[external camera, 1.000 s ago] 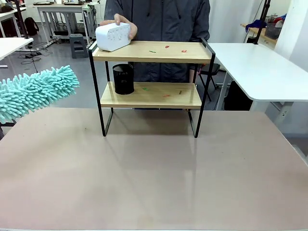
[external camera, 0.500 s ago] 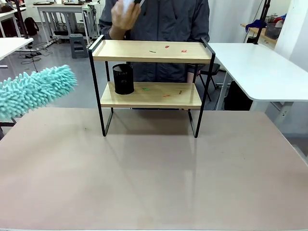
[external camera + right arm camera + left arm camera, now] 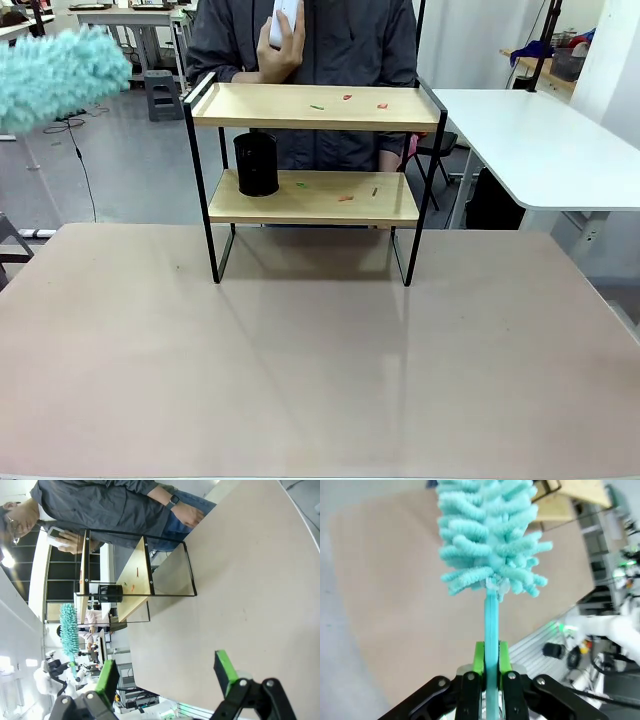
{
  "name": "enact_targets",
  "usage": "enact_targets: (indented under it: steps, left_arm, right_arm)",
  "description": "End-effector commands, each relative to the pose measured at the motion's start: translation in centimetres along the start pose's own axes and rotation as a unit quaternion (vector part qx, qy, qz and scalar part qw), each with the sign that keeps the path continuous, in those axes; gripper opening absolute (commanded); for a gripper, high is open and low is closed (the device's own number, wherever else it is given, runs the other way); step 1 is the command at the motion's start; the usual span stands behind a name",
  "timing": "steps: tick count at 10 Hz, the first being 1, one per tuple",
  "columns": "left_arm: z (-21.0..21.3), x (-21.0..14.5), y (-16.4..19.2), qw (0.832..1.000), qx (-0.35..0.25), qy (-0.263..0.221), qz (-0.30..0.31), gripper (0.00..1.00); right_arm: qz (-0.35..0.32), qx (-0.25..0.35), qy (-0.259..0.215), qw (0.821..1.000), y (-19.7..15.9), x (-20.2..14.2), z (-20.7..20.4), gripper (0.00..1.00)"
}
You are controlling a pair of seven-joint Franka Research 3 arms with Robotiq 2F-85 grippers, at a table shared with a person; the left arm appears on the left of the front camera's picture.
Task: Clean the shelf.
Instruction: Clean the specific tier of the Shelf with the Duster once objects are removed.
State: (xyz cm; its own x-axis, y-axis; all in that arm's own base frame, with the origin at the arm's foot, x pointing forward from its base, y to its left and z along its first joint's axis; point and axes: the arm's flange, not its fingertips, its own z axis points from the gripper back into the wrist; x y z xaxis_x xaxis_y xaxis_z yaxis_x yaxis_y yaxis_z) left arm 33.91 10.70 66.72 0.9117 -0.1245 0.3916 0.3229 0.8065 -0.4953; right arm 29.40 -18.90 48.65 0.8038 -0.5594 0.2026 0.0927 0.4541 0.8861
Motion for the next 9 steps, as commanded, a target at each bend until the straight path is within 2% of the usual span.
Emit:
enact_targets:
  steps: [1, 2, 3, 4, 5, 6, 7, 8, 9]
  left_arm:
    - [0.7, 3.9, -4.0, 0.999, 0.019, 0.019, 0.039, 0.12]
    - [1.2, 5.5, -7.3, 0.995, 0.033, -0.023, 0.093, 0.12]
    - [0.2, 5.3, -11.4, 0.996, 0.029, -0.061, 0.054, 0.12]
    - [-1.6, 4.4, -14.5, 0.998, 0.040, -0.046, 0.030, 0.12]
    - [-3.9, 4.3, -16.8, 0.998, 0.038, -0.037, 0.036, 0.12]
    - [-6.0, 4.3, -18.2, 0.999, 0.034, -0.004, 0.019, 0.12]
    - [-7.5, 4.3, -19.0, 0.999, 0.032, -0.004, 0.027, 0.12]
    - [-3.8, 4.9, -18.3, 0.999, 0.036, -0.018, 0.023, 0.12]
    - [-3.8, 4.9, -18.3, 0.999, 0.036, -0.018, 0.023, 0.12]
  right_arm:
    - [0.013, 0.013, -0.006, 1.000, 0.0, 0.2, -0.2, 1.00]
    - [0.013, 0.013, -0.006, 1.000, 0.0, 0.2, -0.2, 1.00]
    - [0.013, 0.013, -0.006, 1.000, 0.0, 0.2, -0.2, 1.00]
    - [0.013, 0.013, -0.006, 1.000, 0.0, 0.2, -0.2, 1.00]
    - [0.013, 0.013, -0.006, 1.000, 0.0, 0.2, -0.2, 1.00]
    - [0.013, 0.013, -0.006, 1.000, 0.0, 0.2, -0.2, 1.00]
    - [0.013, 0.013, -0.006, 1.000, 0.0, 0.2, -0.2, 1.00]
    - [0.013, 0.013, -0.006, 1.000, 0.0, 0.2, -0.2, 1.00]
    - [0.013, 0.013, -0.006, 1.000, 0.0, 0.2, -0.2, 1.00]
